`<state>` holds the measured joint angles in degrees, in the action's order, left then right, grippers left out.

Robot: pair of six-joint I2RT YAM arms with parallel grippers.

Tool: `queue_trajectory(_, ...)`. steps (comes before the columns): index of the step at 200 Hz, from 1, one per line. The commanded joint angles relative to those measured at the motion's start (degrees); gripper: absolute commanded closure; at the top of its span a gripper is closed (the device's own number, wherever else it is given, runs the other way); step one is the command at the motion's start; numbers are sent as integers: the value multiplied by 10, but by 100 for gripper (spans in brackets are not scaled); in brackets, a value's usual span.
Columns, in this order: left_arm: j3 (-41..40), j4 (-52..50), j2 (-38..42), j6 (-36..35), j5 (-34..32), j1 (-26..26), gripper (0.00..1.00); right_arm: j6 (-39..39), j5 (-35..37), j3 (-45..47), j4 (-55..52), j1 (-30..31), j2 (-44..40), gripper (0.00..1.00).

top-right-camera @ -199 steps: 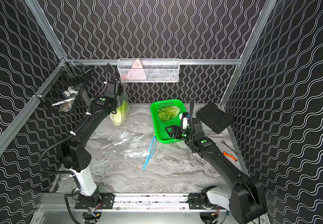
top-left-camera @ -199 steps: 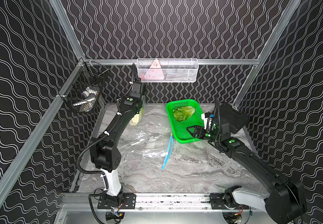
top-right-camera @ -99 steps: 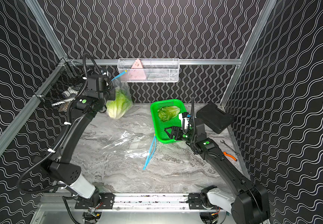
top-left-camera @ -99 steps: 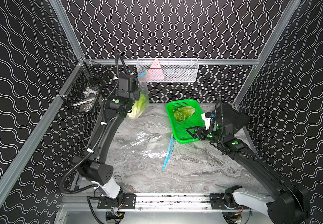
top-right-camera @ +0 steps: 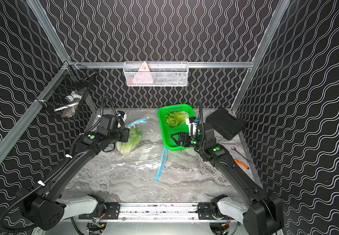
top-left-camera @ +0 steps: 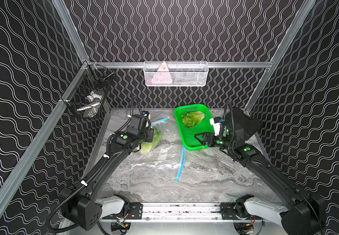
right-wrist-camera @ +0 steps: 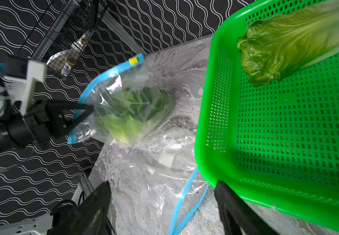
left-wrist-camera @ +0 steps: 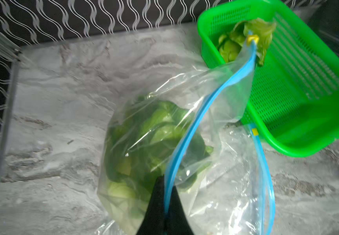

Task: Open the zip-top bag and take out the chinese cabbages
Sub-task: Place the zipper food storage bag in the zipper food storage bag, then adjust the zipper food storage bag in the zipper food storage bag.

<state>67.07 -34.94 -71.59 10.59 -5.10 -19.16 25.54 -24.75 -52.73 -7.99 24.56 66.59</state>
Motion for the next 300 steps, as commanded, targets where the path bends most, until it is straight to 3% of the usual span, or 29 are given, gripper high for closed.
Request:
queue_trajectory(1, -31, 44, 14, 26, 77, -4, 82, 7, 54, -27, -24, 42, 17, 17)
queue_trajectory(10, -41, 55, 17, 32, 111, -4, 69, 19, 76, -38, -23, 63, 27, 17)
queue_trajectory(32, -55, 81, 23, 43, 169, -4, 52, 98, 100, -47, 23, 92, 65, 17)
queue_trajectory(71, -65, 93, 9, 9, 221, -4, 54, 263, 78, -45, 188, 117, 157, 12)
queue_trajectory(116, -76, 84, 17, -16, 191, -4, 49, 268, 100, -53, 186, 130, 217, 16)
queue_trajectory(157, -78, 88, 39, -31, 168, -4, 18, 201, 195, -2, 107, 128, 132, 18)
queue_trajectory(186, -112, 124, 98, -78, 122, -36, 1, 211, 144, 18, 121, 123, 137, 26)
queue_trajectory(206, -129, 141, 129, -103, 58, -65, 1, 232, 111, 1, 115, 126, 161, 44)
queue_trajectory(240, -128, 134, 147, -112, 34, -68, 1, 299, 115, 48, 196, 144, 185, 64)
queue_trajectory(287, -145, 161, 147, -98, 58, -68, 1, 296, 130, 4, 185, 147, 240, 65)
queue_trajectory(300, -140, 158, 143, -101, 51, -67, 1, 301, 137, -3, 184, 147, 253, 57)
